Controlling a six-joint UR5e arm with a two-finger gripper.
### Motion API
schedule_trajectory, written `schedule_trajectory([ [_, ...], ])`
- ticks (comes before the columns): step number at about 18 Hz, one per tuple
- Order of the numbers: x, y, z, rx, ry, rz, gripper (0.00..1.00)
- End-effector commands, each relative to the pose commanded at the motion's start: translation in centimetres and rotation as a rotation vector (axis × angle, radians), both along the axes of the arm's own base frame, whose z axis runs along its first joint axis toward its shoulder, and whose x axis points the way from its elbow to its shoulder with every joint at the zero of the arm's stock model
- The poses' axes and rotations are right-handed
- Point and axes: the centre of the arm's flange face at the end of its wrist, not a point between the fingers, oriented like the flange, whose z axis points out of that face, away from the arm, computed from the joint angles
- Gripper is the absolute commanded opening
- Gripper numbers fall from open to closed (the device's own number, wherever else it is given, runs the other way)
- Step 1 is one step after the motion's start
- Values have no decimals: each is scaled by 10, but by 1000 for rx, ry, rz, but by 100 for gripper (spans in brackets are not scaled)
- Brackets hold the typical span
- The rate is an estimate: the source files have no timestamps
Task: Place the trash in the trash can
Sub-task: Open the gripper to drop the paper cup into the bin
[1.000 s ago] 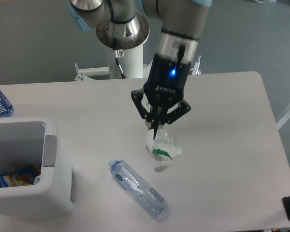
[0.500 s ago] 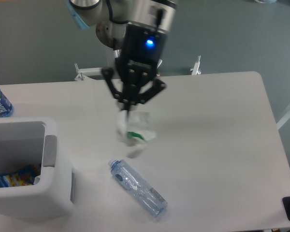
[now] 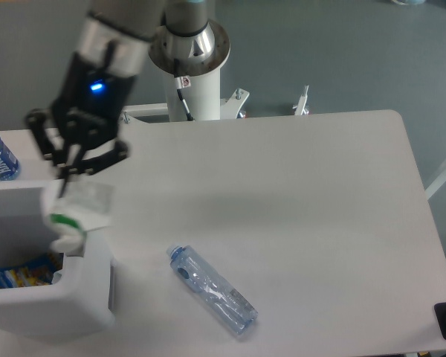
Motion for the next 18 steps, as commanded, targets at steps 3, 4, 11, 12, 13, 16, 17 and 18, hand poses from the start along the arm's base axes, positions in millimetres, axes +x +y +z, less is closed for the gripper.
schedule_trajectory([
  [3,19,16,-18,-24,-9,-44,4],
  [4,21,19,-22,-31,-15,-46,6],
  [11,25,13,0,7,13,-55,81],
  [12,25,13,0,3,12,-53,88],
  [13,23,13,1,1,19,-42,92],
  [16,-5,8,-10,-54,79,46,95],
  [17,-27,2,-18,-87,100,101,100],
  [18,-55,-4,-26,-117,102,174,100],
])
